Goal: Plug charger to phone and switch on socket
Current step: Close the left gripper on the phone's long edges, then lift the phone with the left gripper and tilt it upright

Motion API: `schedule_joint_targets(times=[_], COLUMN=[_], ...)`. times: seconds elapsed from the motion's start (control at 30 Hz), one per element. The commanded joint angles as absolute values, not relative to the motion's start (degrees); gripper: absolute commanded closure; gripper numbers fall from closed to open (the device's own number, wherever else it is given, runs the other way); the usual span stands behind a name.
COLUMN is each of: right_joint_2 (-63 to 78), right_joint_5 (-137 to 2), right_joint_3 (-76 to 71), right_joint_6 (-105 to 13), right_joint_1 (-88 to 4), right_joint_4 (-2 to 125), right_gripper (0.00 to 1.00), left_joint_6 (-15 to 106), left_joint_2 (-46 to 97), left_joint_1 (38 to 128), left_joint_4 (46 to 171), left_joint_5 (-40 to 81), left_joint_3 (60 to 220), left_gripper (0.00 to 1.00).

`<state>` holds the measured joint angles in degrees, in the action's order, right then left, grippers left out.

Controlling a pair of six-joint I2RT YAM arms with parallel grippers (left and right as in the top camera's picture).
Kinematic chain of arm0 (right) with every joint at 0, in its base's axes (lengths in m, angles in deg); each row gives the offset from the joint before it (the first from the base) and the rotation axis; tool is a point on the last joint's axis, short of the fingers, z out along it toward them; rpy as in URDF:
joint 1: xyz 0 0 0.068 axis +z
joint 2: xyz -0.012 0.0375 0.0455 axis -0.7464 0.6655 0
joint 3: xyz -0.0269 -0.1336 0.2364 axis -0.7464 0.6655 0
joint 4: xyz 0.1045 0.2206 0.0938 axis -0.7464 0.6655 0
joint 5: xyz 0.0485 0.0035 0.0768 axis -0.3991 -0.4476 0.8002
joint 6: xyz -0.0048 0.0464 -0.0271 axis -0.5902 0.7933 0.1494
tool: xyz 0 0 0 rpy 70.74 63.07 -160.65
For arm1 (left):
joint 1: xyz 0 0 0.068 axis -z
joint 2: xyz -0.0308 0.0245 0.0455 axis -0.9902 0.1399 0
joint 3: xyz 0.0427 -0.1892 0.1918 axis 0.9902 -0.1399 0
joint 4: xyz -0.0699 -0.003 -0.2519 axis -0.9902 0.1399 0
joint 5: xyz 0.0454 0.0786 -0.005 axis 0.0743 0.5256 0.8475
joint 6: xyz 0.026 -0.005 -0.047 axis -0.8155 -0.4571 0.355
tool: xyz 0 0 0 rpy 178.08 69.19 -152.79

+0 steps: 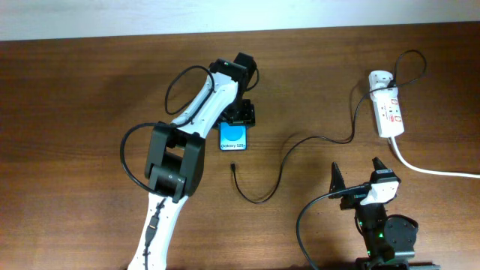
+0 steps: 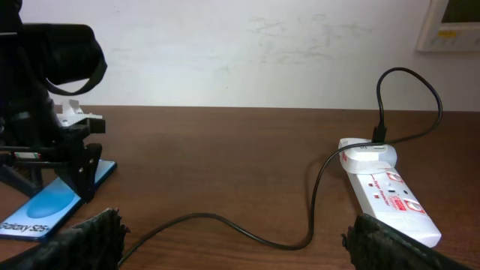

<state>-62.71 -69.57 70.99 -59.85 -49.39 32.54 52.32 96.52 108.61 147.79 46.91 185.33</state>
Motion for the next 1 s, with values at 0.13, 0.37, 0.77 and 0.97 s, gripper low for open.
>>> schedule_joint_targets(times=[0.13,0.37,0.77,0.97], right_joint_2=[-63.1,-63.1,-63.1,-63.1], right_joint_5=[-69.7,-69.7,-69.7,-69.7], right_joint_3=[71.3,71.3,71.3,71.3], right_joint_6=[-59.4,-59.4,-59.4,-59.4], right_joint_1=[-49.7,-49.7,-49.7,-49.7], right_joint_4=[32.9,32.9,32.9,32.9], right_gripper=[0.02,0.02,0.02,0.02], left_joint_6=[50.5,43.3,38.9,38.9], left_joint_2=[96.8,96.8,96.8,96.8], left_joint_1=[108.4,107.4,97.2,91.7], left_joint_4=[155.0,158.3,158.7,158.7], left_joint_5=[41.9,25.6,-19.2,-29.6], left_joint_3=[193.3,195.2,195.2,195.2], left_gripper=[0.24,0.25,0.25,0.25])
